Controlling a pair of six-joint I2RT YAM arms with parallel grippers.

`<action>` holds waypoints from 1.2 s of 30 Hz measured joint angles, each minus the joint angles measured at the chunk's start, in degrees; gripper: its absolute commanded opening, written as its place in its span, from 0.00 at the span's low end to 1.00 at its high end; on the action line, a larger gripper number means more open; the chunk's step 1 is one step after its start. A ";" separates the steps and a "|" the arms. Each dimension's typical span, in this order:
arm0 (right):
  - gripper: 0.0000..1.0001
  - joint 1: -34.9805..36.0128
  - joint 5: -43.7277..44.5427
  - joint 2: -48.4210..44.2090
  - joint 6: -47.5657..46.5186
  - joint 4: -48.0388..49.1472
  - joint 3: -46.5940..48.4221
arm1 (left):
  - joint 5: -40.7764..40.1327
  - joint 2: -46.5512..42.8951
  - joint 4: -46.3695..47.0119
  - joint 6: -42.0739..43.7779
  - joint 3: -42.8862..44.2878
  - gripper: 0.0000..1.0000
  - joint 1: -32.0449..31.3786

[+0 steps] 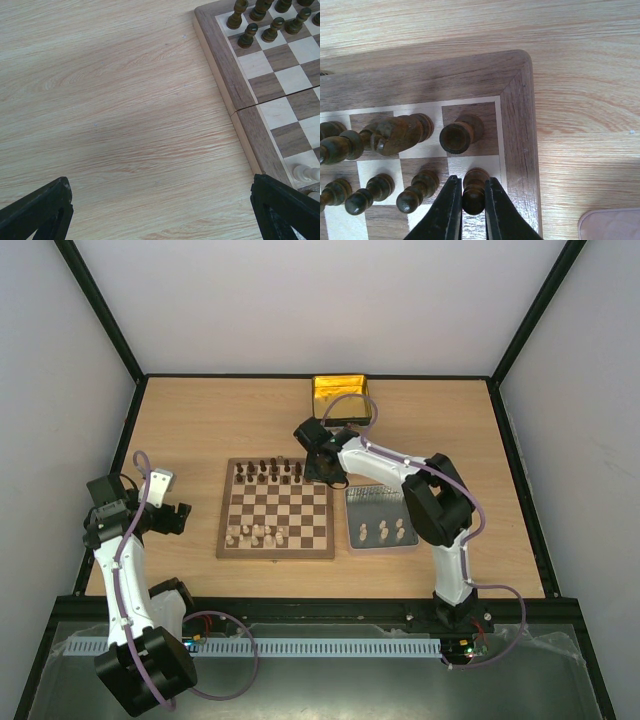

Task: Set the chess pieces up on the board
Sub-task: Place the chess piece on the chessboard.

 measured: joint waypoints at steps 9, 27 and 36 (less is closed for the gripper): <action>0.14 0.04 0.00 0.63 -0.15 0.04 0.22 | 0.00 0.00 0.00 0.00 0.00 0.97 0.00; 0.31 0.04 -0.87 0.63 -0.13 0.33 0.20 | 0.00 0.00 0.00 -0.02 0.00 0.97 0.00; 0.32 0.04 -0.28 -0.31 -0.15 0.70 -0.68 | -0.02 -0.02 0.00 -0.02 0.00 0.97 0.00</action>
